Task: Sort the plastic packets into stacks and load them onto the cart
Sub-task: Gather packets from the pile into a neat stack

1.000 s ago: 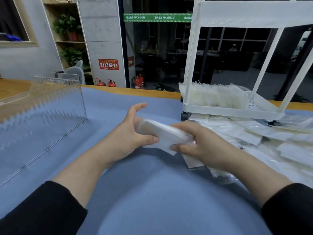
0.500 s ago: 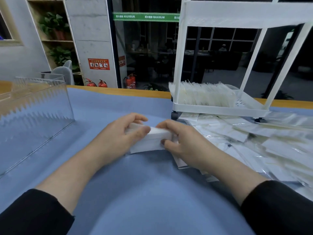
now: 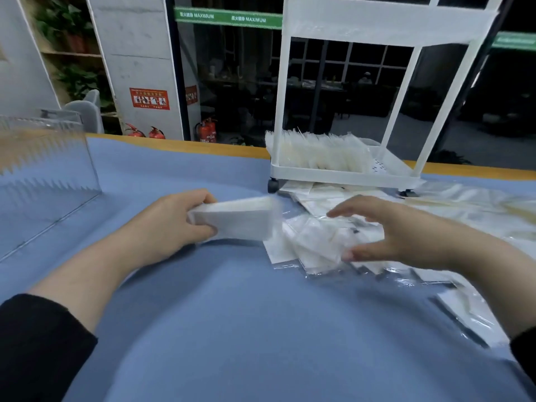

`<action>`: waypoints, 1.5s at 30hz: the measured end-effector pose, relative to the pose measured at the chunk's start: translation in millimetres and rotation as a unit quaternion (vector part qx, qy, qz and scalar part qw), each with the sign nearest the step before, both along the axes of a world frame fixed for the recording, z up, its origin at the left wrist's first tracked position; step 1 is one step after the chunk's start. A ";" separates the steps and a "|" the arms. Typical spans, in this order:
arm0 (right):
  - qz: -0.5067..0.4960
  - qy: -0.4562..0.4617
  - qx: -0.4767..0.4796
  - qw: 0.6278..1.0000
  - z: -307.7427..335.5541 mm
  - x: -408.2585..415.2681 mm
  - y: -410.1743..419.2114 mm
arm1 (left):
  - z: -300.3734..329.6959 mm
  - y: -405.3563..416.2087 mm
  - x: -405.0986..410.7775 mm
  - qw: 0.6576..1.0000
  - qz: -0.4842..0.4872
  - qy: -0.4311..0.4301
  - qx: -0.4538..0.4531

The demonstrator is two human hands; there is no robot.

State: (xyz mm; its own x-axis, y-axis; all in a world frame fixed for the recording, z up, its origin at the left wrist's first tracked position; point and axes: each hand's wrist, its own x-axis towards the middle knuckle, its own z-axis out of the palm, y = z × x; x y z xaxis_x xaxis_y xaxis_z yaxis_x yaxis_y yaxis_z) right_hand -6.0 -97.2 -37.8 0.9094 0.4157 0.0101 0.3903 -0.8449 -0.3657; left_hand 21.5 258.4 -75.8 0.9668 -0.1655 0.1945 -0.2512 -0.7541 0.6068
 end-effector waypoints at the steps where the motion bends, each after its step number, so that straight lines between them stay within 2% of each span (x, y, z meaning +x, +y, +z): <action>1: 0.011 0.007 -0.023 1.000 -7.2 -3.3 -5.8 | 0.3 -2.1 -0.3 1.000 0.013 -0.010 -0.020; 4: 0.036 -0.002 -0.056 0.998 -26.8 -2.0 -6.5 | 4.3 -17.3 -4.2 0.994 0.052 -0.050 -0.088; 10: 0.033 -0.120 -0.082 0.989 -36.5 3.6 12.5 | 30.4 -71.8 -6.6 0.980 0.039 -0.085 -0.178; 13: 0.022 -0.157 -0.051 0.986 -41.8 7.4 12.8 | 28.9 -89.2 -3.6 0.965 0.044 -0.087 -0.242; 15: 0.008 -0.194 -0.005 0.981 -47.4 10.4 14.6 | 20.7 -89.5 -2.7 0.965 0.058 -0.085 -0.243; 17: -0.004 -0.225 0.070 0.972 -51.5 12.3 17.4 | 14.8 -81.7 -1.7 0.968 0.074 -0.074 -0.228; 20: -0.081 -0.211 0.268 0.936 -42.6 10.4 16.7 | 13.2 -70.6 0.5 0.955 0.090 -0.055 -0.276; 23: -0.141 -0.166 0.460 0.861 -24.3 7.7 11.3 | 13.7 -72.6 -0.3 0.949 0.084 -0.040 -0.302; 25: -0.133 -0.108 0.560 0.811 -18.4 5.8 10.4 | 12.8 -79.0 -2.8 0.951 0.070 -0.018 -0.302; 27: -0.116 -0.040 0.626 0.770 -18.9 5.6 13.7 | 11.0 -85.7 -5.1 0.938 0.044 0.020 -0.343; 29: -0.120 -0.011 0.644 0.756 -21.7 5.2 18.1 | 8.9 -93.9 -7.8 0.915 0.019 0.062 -0.398; 34: -0.146 0.004 0.645 0.750 -26.9 3.0 27.4 | 5.5 -112.3 -14.8 0.851 -0.057 0.155 -0.499; 38: -0.166 0.015 0.659 0.733 -28.7 3.8 33.3 | 4.4 -125.4 -23.0 0.837 -0.089 0.192 -0.505; 45: -0.169 -0.014 0.640 0.749 -33.0 2.7 35.4 | 10.8 -135.1 -36.3 0.830 -0.137 0.227 -0.492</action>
